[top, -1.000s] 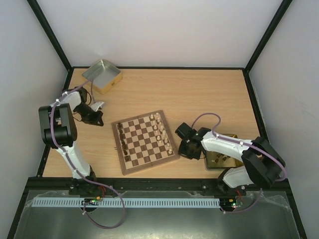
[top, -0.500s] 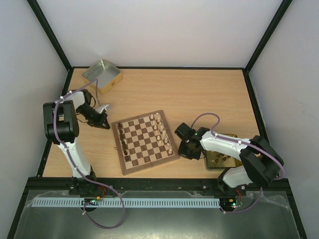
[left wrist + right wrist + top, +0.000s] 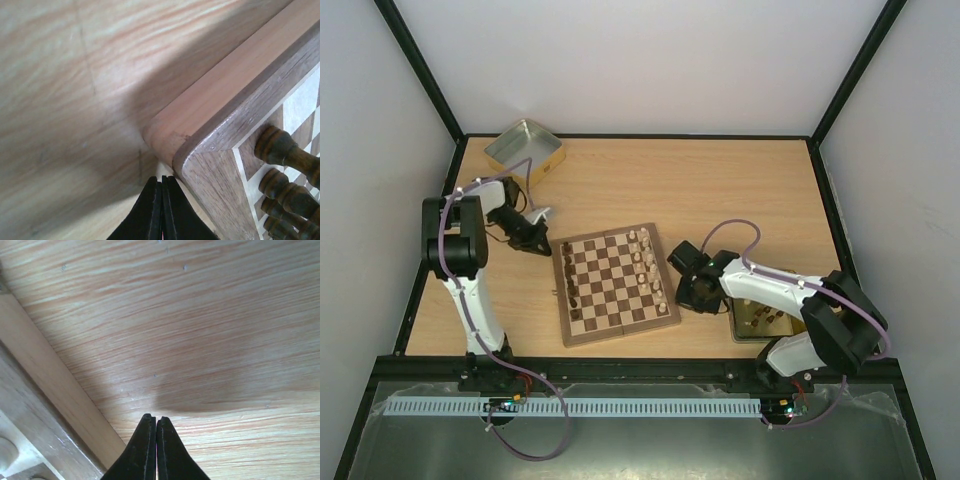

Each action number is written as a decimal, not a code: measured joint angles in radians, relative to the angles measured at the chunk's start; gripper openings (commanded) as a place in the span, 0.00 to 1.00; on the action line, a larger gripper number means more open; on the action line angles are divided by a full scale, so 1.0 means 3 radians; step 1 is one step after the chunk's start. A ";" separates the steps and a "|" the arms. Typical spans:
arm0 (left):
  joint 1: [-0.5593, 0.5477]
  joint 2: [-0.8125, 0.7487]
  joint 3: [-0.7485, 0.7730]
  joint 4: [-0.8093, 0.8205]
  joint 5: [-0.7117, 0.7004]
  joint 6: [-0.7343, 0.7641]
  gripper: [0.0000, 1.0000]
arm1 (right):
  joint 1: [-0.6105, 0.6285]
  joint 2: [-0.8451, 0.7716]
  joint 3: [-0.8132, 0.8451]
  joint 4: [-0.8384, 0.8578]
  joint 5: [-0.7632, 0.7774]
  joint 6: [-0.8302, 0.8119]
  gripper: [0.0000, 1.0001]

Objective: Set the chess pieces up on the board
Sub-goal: Move the chessboard to the center of the board.

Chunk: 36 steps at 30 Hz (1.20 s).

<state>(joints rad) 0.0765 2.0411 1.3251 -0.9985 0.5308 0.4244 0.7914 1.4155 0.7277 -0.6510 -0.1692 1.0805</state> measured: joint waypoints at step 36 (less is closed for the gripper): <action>-0.0315 0.0181 0.0295 0.0230 0.0010 -0.0317 0.03 | -0.1029 -0.0257 0.0631 -0.1105 0.0824 -0.0614 0.37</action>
<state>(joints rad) -0.0181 2.0953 1.4136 -0.9295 0.5339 0.3294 0.4828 1.3384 0.9169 -0.9825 0.0780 0.8963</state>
